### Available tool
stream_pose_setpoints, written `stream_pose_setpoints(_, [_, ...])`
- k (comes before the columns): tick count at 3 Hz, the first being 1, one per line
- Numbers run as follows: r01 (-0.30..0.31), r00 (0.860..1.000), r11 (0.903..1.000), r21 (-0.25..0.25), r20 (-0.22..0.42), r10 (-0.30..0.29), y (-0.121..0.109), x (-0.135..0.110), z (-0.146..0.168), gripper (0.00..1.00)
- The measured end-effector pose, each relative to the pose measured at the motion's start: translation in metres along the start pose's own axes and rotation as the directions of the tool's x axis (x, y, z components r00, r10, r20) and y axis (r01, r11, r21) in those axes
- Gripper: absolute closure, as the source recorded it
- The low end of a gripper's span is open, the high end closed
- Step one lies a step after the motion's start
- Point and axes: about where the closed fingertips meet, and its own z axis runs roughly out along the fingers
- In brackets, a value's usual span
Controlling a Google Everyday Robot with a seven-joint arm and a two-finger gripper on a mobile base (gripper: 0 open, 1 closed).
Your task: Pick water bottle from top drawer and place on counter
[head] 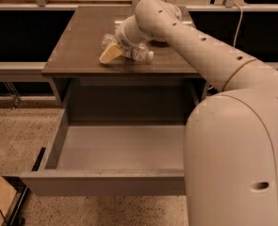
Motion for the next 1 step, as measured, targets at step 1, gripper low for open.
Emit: stream_pose_setpoints(1, [0.000,1.000,1.0000,0.000,0.000,0.000,0.0000,0.0000,0.0000,0.00])
